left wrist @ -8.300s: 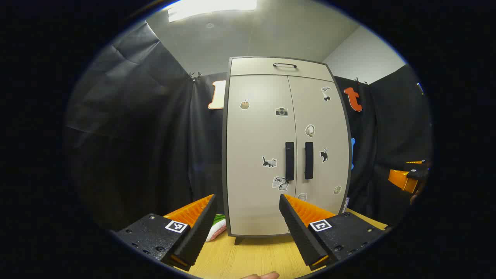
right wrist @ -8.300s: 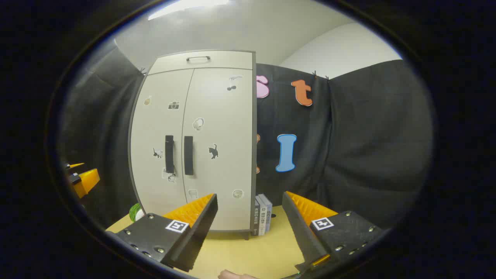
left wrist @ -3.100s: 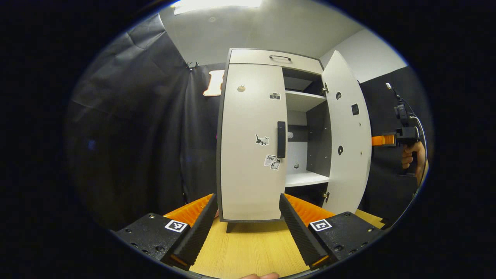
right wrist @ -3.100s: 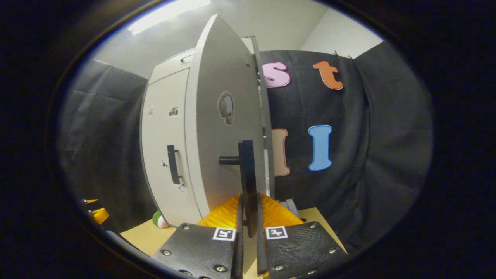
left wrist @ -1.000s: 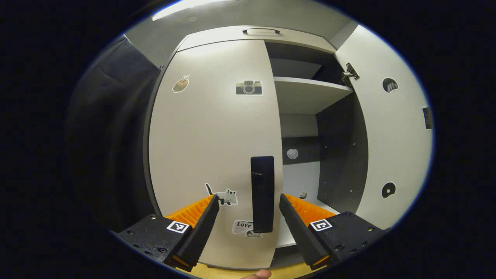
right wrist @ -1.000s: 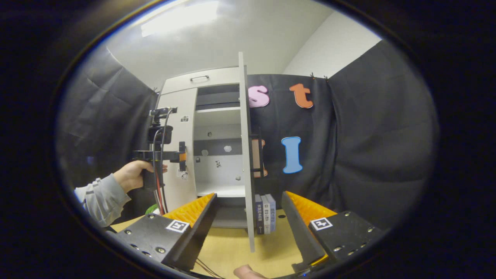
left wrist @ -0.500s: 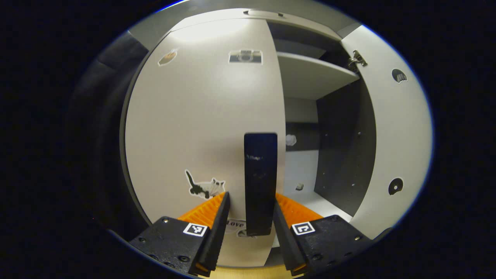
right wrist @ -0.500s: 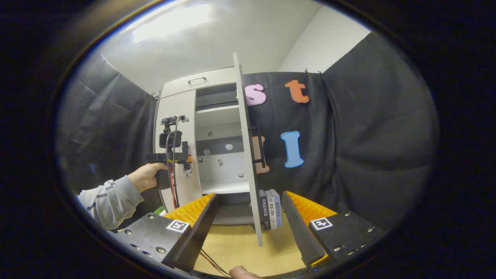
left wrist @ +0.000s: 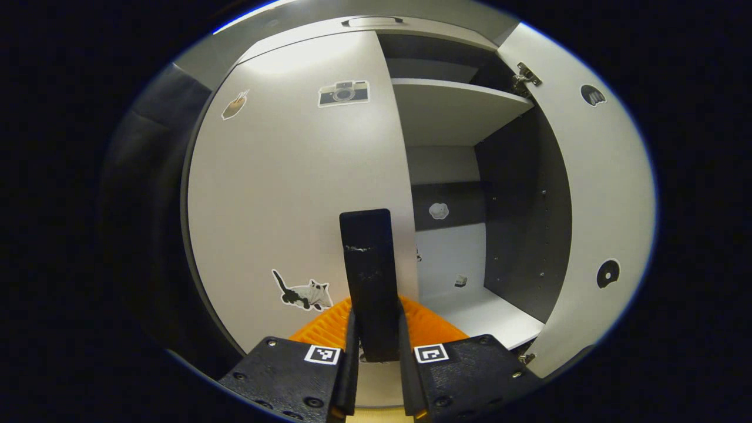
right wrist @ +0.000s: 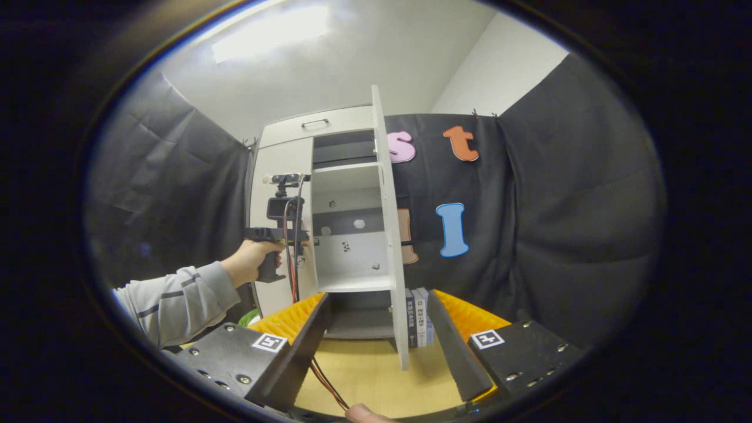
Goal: Open the right door of the double-door shoe cabinet with the right hand, and open the left door with the left hand.
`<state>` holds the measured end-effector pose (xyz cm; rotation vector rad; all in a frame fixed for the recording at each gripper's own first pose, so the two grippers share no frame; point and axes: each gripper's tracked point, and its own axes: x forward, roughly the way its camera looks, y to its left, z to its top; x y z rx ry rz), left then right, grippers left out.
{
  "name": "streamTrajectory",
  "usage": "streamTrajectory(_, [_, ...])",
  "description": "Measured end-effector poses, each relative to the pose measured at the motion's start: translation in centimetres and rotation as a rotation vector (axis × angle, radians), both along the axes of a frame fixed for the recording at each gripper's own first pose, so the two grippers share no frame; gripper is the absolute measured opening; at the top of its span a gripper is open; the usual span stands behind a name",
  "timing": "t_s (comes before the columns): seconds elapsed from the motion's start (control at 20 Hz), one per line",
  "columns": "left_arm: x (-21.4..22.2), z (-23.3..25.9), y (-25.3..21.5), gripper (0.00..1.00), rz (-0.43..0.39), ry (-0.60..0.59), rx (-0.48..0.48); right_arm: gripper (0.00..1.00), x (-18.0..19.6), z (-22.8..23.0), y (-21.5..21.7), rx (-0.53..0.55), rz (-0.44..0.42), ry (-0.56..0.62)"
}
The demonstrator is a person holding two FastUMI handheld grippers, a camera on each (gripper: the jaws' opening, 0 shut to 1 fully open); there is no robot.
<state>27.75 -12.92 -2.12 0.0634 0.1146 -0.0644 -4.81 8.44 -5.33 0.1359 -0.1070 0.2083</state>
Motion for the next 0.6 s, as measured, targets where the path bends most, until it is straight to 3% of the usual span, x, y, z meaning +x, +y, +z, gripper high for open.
streamTrajectory(0.2, [-0.7,-0.1,0.1,0.27,-0.023,0.023,-0.032,1.0,-0.3,-0.5,0.6,0.004,0.011,0.016])
streamTrajectory(0.55, [-3.7,0.0,0.9,0.22,-0.085,0.067,-0.077,0.95,-0.5,-1.0,0.8,-0.003,-0.021,0.021])
streamTrajectory(0.6, [-4.3,-0.1,1.1,0.23,-0.092,0.074,-0.077,0.98,-0.5,-1.0,0.9,0.002,-0.028,0.026])
